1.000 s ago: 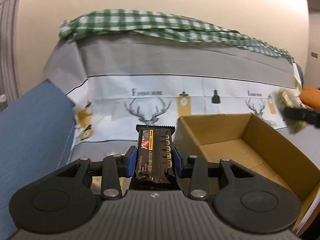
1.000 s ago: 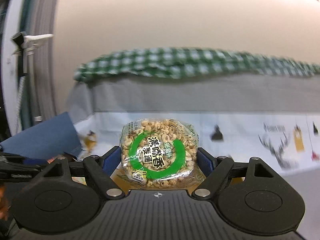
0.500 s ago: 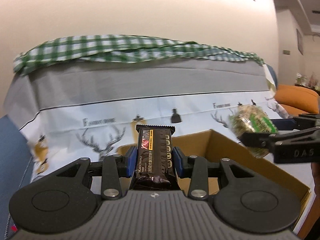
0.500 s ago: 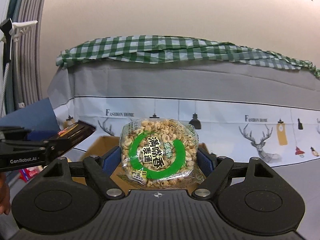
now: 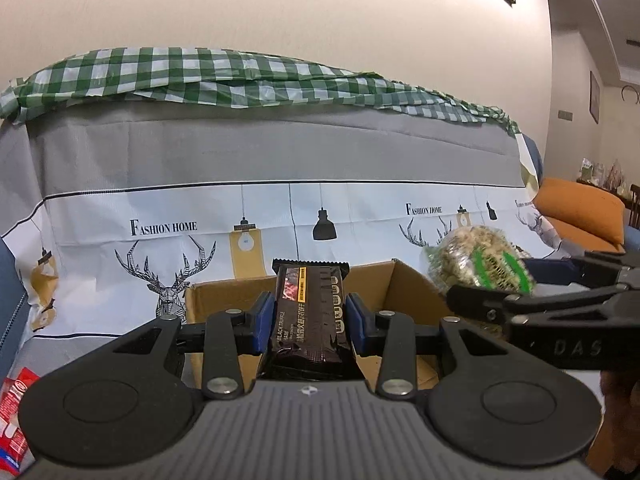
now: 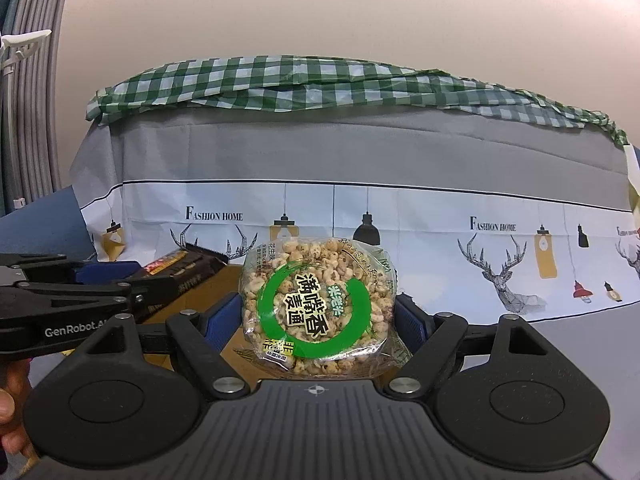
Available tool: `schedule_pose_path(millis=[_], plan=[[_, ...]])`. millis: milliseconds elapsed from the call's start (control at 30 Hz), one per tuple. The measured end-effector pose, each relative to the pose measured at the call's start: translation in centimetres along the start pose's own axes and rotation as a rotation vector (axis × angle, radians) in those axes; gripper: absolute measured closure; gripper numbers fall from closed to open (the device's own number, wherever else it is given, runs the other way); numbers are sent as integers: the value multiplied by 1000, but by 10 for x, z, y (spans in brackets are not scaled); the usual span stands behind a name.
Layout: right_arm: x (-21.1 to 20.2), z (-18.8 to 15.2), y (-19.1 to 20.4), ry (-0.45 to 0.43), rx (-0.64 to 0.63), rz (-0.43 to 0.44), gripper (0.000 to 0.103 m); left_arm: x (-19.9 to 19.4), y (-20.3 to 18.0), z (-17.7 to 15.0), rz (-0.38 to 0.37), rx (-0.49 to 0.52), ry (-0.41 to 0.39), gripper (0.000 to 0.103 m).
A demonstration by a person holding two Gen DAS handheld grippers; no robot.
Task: Organize snacks
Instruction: 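Lift and carry the chocolate bar and peanut cake over the cardboard box with both grippers, then open both grippers to drop the chocolate bar and peanut cake into the box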
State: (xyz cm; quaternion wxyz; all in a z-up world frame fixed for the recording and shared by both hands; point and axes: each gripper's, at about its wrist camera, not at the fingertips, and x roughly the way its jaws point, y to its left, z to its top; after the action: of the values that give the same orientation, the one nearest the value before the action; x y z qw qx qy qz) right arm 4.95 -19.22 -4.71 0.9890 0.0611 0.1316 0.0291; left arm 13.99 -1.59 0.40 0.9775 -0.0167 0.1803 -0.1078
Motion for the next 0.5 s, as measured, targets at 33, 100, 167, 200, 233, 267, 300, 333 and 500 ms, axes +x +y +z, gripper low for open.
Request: schedule_pose_path(millis=[33,100,167,200,233,267,300,333,500], plan=[[1,0,1,2,-3,0,21,1,0,1,0,-5,0,60],[3,1,3,2,-6,-2,21,1,0,2,-2,-18,0,60],[4,1,5,3,-8,-8,21,1,-1,2,-2,-30,2,60],[5,0,4,5,-9,-10,21,1,0,3,-3,-36,2,60],[6,0,5,8,-8,-13,21,2,0,3,-5,-42,3,60],[6,0,5,10,-7,-16,21,3,0,4,-6,-46,4,60],[7,0,5,13,-4,-20,21,3,0,4,-7,-51,4,60],[7,0,5,15,-1,-24,21,4,-1,4,-8,-54,3,60],[10,1,1,27,14,-33,21,4,-1,4,-15,-60,3,60]])
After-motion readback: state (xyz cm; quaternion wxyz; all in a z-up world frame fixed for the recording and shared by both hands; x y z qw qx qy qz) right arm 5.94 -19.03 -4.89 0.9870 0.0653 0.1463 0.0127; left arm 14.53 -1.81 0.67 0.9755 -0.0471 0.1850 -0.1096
